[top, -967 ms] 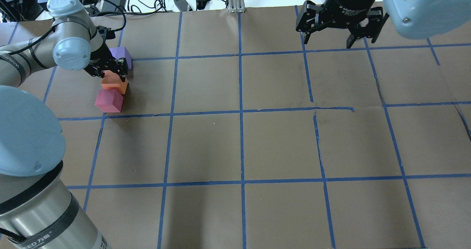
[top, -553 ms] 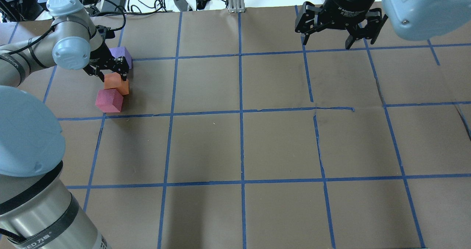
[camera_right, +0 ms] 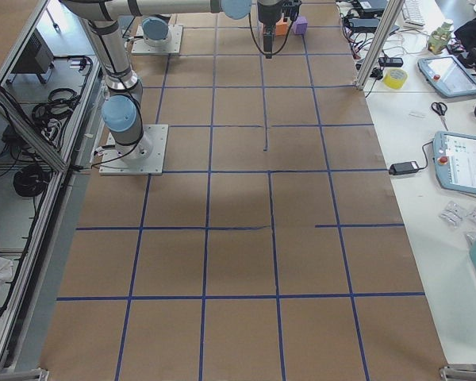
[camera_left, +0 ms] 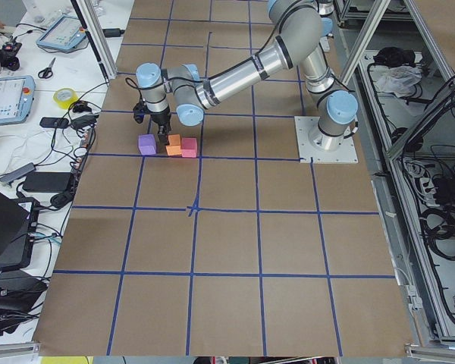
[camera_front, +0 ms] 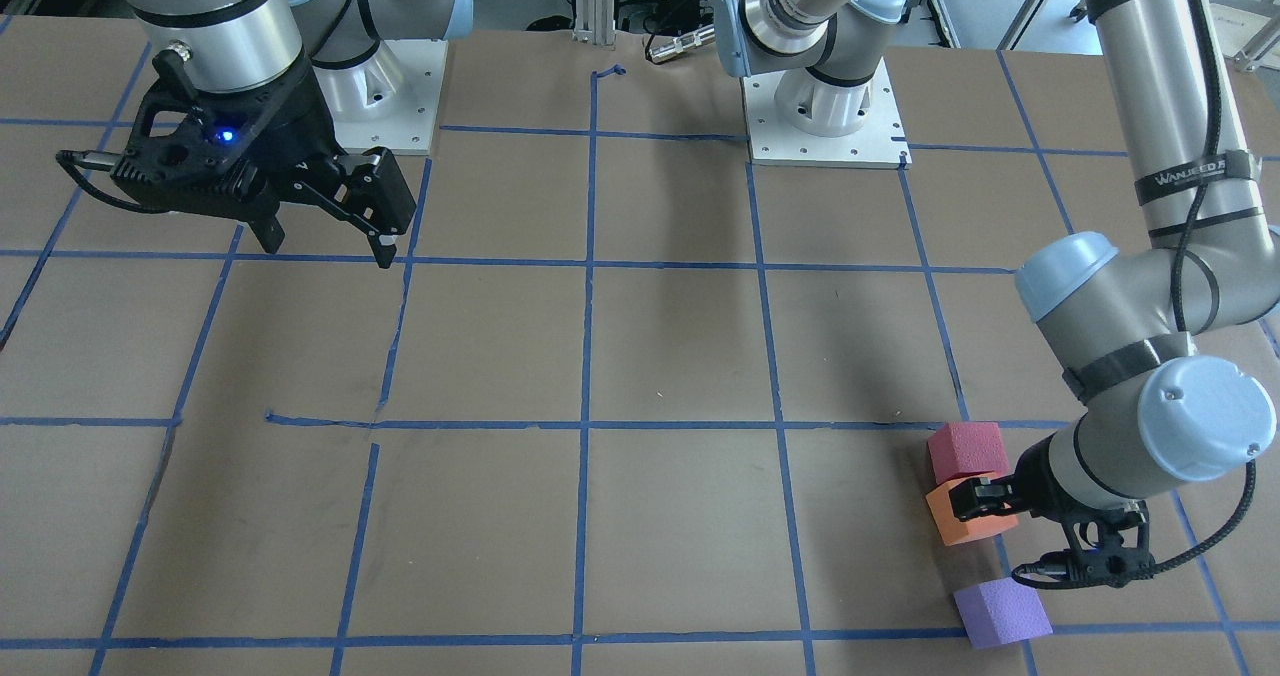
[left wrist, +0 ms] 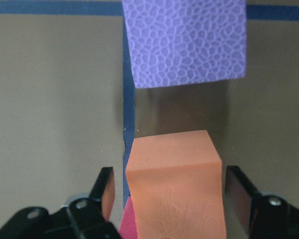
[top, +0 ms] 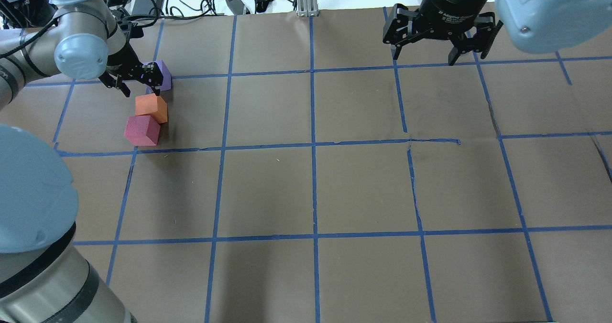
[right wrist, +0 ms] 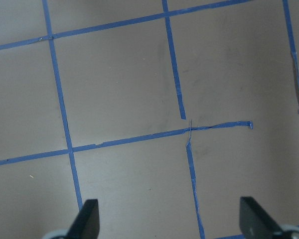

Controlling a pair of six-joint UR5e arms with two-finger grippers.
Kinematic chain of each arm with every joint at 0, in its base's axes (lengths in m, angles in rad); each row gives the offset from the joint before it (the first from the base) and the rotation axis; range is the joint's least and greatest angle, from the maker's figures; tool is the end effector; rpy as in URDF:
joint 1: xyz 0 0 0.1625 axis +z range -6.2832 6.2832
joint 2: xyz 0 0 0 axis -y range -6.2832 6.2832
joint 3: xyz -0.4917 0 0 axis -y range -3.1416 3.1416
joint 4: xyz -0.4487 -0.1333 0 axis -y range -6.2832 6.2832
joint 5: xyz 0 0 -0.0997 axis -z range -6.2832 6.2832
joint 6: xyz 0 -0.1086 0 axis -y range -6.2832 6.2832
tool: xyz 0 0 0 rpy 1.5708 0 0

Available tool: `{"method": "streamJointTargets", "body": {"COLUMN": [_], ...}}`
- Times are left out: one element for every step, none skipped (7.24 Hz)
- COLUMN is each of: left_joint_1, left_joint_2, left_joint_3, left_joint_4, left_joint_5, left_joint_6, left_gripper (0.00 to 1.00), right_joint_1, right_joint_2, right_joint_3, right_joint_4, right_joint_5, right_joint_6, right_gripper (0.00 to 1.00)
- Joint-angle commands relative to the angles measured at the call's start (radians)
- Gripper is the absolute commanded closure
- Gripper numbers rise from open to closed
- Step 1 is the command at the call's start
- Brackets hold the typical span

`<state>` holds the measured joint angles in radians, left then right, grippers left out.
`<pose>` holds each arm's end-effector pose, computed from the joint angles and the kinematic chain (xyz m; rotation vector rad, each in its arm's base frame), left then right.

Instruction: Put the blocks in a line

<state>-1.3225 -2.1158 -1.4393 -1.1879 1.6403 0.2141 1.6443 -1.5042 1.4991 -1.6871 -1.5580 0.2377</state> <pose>0.0654 -0.7697 0.2913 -0.0510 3.0797 0.0704 0.1779 -0.5820 0.5597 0.2534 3.0944 -0.1833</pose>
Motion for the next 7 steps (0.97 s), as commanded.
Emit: {"method": "streamJointTargets", "body": {"left_joint_1": [-0.078, -0.148, -0.209, -0.271, -0.321, -0.337, -0.348], "left_joint_2": [0.1, 0.141, 0.186, 0.238, 0.285, 0.333, 0.382], "left_joint_3": [0.066, 0.082, 0.077, 0.082, 0.079, 0.074, 0.07], "left_joint_4": [-0.186, -0.221, -0.252, -0.289, -0.309, -0.373, -0.41], "left_joint_5": [-0.005, 0.003, 0.003, 0.0, 0.0, -0.003, -0.005], "left_joint_6": [-0.004, -0.015, -0.027, -0.063, -0.082, -0.088, -0.149], "left_gripper": [0.19, 0.18, 0.18, 0.18, 0.18, 0.18, 0.18], "right_joint_1": [0.0, 0.0, 0.0, 0.0, 0.0, 0.0, 0.0], "right_joint_2": [-0.001, -0.002, -0.001, -0.001, 0.002, 0.002, 0.001], "right_joint_3": [0.001, 0.004, 0.009, 0.007, 0.007, 0.007, 0.007], "right_joint_4": [0.001, 0.001, 0.0, 0.0, 0.0, -0.002, 0.0], "right_joint_5": [-0.002, -0.001, 0.0, 0.0, 0.0, 0.0, 0.0], "right_joint_6": [-0.001, 0.0, -0.001, -0.001, -0.001, -0.001, -0.001], "right_gripper": [0.0, 0.0, 0.0, 0.0, 0.0, 0.0, 0.0]}}
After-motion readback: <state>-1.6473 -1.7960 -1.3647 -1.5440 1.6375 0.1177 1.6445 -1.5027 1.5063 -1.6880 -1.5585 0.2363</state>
